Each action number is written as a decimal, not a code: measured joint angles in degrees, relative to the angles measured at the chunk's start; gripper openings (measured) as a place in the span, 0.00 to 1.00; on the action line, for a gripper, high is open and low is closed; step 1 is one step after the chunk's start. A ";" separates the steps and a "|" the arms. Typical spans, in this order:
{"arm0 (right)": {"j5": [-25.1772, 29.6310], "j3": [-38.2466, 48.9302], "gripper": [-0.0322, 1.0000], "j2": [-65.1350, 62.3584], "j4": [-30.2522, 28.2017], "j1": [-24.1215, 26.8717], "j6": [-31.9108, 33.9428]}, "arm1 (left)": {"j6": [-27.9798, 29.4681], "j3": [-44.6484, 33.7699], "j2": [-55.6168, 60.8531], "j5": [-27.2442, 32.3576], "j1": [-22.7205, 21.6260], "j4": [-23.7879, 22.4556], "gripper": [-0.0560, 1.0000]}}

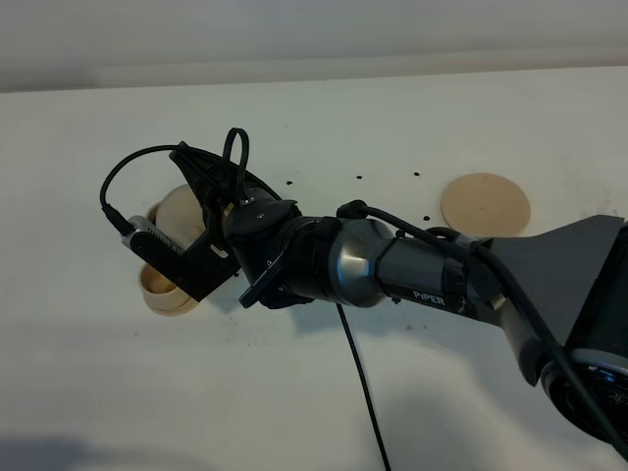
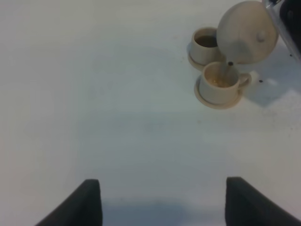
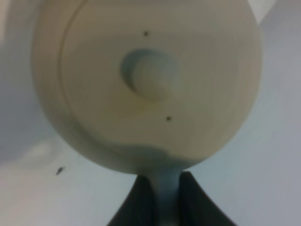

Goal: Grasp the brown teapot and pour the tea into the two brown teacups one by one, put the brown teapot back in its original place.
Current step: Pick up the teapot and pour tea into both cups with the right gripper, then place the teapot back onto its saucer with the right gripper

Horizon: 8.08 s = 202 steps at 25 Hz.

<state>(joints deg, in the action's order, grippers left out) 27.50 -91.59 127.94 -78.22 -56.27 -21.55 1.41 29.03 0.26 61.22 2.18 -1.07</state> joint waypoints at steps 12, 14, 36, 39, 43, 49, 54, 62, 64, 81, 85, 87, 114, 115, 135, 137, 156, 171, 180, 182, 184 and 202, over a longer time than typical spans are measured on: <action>3.37 0.00 0.12 0.71 -4.15 0.00 2.13 | 0.00 0.00 0.00 0.00 0.00 0.00 0.56; 3.55 0.00 0.12 0.78 -4.15 0.00 2.13 | 0.00 0.00 0.00 0.00 0.00 0.00 0.56; 5.62 0.00 0.12 0.78 -6.31 -3.08 2.51 | 0.00 0.00 0.00 0.00 0.00 0.00 0.56; 5.92 0.00 0.12 0.78 -7.57 -3.08 2.51 | 0.00 0.00 0.00 0.00 0.00 0.00 0.56; 6.12 0.00 0.12 0.78 -9.20 -3.08 2.51 | 0.00 0.00 0.00 0.00 0.00 0.00 0.56; 6.24 0.00 0.12 0.78 -12.50 -3.08 2.51 | 0.00 0.00 0.00 0.00 0.00 0.00 0.56; 6.19 0.00 0.12 0.78 -14.07 -3.08 2.51 | 0.00 0.00 0.00 0.00 0.00 0.00 0.56; 6.13 0.00 0.12 0.78 -18.03 -3.08 2.51 | 0.00 0.00 0.00 0.00 0.00 0.00 0.56; 6.13 0.00 0.12 0.78 -18.84 -3.08 2.51 | 0.00 0.00 0.00 0.00 0.00 0.00 0.56; 6.02 0.00 0.12 0.78 -20.44 -3.08 2.03 | 0.00 0.00 0.00 0.00 0.00 0.00 0.56; 6.02 0.00 0.12 0.78 -20.44 -3.08 1.86 | 0.00 0.00 0.00 0.00 0.00 0.00 0.56; 6.02 0.00 0.12 0.78 -20.44 -3.08 1.86 | 0.00 0.00 0.00 0.00 0.00 0.00 0.56; 5.80 0.00 0.12 0.78 -20.62 -3.08 -0.72 | 0.00 0.00 0.00 0.00 0.00 0.00 0.56; 5.80 0.00 0.12 0.78 -20.62 -3.08 -0.72 | 0.00 0.00 0.00 0.00 0.00 0.00 0.56; 6.09 0.00 0.12 0.78 -16.37 -3.08 1.58 | 0.00 0.00 0.00 0.00 0.00 0.00 0.56; 6.21 0.00 0.12 0.78 -15.26 -3.08 1.64 | 0.00 0.00 0.00 0.00 0.00 0.00 0.56; 8.68 0.00 0.12 -1.83 3.80 -3.47 3.53 | 0.00 0.00 0.00 0.00 0.00 0.00 0.56; 22.07 -0.13 0.12 -12.80 43.20 0.20 8.81 | 0.00 0.00 0.00 0.00 0.00 0.00 0.56; 33.96 -2.77 0.12 -13.77 64.94 12.52 10.95 | 0.00 0.00 0.00 0.00 0.00 0.00 0.56; 35.29 -2.77 0.12 -13.77 67.71 15.33 10.97 | 0.00 0.00 0.00 0.00 0.00 0.00 0.56; 36.87 -2.77 0.12 -13.77 70.80 17.25 10.71 | 0.00 0.00 0.00 0.00 0.00 0.00 0.56; 31.79 0.76 0.12 -13.77 75.04 6.62 10.52 | 0.00 0.00 0.00 0.00 0.00 0.00 0.56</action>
<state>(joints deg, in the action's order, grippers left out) 59.30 -90.82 114.17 -3.18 -49.65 -11.03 1.41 29.03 0.26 61.22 2.18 -1.07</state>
